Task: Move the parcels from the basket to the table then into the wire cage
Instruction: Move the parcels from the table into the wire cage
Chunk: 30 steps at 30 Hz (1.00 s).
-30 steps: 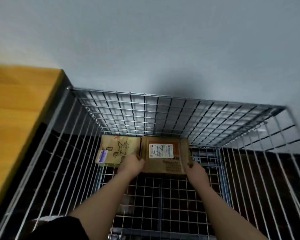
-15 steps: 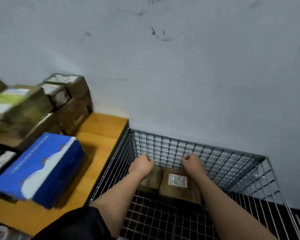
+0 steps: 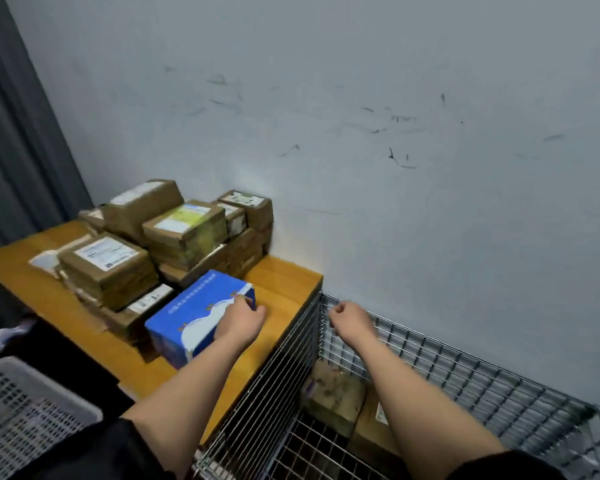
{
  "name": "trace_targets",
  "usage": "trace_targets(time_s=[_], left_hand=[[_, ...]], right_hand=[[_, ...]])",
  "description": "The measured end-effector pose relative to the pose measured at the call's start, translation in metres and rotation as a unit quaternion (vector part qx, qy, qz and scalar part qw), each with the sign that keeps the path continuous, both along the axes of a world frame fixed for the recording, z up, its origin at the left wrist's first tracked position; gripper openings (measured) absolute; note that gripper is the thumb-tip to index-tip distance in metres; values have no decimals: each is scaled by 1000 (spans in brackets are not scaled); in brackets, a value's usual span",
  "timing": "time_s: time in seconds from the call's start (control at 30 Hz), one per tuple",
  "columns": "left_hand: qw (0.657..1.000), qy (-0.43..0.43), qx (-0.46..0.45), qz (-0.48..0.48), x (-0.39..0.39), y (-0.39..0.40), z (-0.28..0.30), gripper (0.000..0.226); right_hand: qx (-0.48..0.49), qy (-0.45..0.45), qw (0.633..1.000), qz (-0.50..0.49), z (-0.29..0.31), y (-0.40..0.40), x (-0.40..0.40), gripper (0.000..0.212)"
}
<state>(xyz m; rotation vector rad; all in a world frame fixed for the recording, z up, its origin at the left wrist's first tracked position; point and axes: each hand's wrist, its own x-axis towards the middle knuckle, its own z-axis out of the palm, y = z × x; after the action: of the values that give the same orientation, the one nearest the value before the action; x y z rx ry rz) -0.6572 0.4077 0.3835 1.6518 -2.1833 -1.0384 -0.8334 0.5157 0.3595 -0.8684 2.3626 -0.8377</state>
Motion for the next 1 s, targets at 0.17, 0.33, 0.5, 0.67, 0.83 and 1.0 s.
trace_targets(time_s=[0.17, 0.33, 0.5, 0.67, 0.83, 1.0], left_hand=[[984, 52, 40, 168, 51, -31, -3, 56], [949, 93, 105, 282, 91, -62, -10, 73], [893, 181, 193, 364, 117, -92, -25, 82], [831, 253, 275, 412, 126, -112, -53, 86], [787, 305, 318, 432, 122, -117, -55, 73], [773, 321, 327, 440, 116, -124, -61, 82]], right_hand=[[7, 25, 998, 58, 10, -55, 32, 7], [5, 21, 996, 87, 6, -113, 67, 20], [23, 17, 996, 79, -5, -159, 88, 46], [44, 9, 995, 92, -17, -183, 101, 70], [59, -11, 993, 101, -28, -208, 97, 81], [77, -10, 991, 113, -35, -231, 86, 84]])
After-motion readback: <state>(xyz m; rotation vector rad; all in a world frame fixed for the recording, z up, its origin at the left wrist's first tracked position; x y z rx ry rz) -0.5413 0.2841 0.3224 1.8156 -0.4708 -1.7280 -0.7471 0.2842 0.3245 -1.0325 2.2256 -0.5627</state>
